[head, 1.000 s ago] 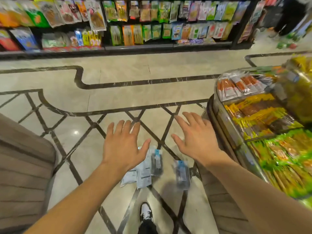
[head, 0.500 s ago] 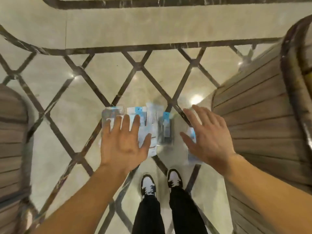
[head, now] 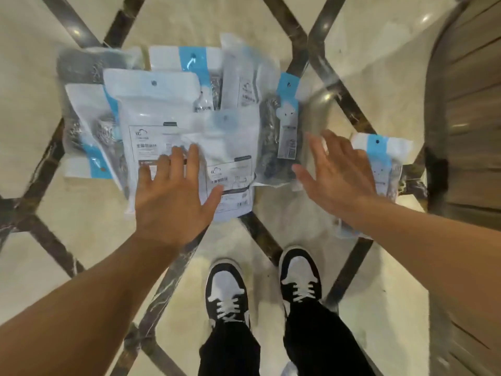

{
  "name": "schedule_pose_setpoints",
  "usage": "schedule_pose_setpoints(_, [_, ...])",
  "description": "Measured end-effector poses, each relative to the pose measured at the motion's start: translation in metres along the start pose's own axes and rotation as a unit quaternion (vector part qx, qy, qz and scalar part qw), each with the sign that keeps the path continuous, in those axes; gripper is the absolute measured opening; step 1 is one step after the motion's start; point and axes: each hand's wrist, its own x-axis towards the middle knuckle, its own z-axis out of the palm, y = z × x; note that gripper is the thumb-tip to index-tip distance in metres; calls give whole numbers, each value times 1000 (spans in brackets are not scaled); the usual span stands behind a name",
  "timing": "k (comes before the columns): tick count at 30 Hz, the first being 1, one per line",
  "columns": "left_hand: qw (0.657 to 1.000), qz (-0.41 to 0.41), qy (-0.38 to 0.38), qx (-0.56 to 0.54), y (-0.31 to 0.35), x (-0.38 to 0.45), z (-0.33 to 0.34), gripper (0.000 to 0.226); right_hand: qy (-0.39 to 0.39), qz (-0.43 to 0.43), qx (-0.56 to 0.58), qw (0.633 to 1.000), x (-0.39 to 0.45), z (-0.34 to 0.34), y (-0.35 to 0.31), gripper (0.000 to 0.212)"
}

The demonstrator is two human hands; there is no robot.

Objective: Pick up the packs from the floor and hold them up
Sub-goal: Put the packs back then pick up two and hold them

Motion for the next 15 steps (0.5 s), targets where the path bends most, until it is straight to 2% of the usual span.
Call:
schedule_pose_setpoints(5, [997, -49, -8, -53, 18, 15, 49, 94, -1, 60, 35, 998, 62, 49, -7, 58])
schedule_pose_setpoints(9, [994, -82, 7, -66, 34, 18, 61, 92, 11, 107, 188, 976, 86, 63, -12, 58])
schedule_pose_setpoints(13, [986, -107, 23, -122, 52, 17, 66, 90, 36, 176, 325, 928, 91, 69, -5, 88])
schedule_pose_setpoints(15, [972, -136, 20, -191, 65, 17, 65, 92, 26, 207, 367, 907, 92, 68, 1, 100])
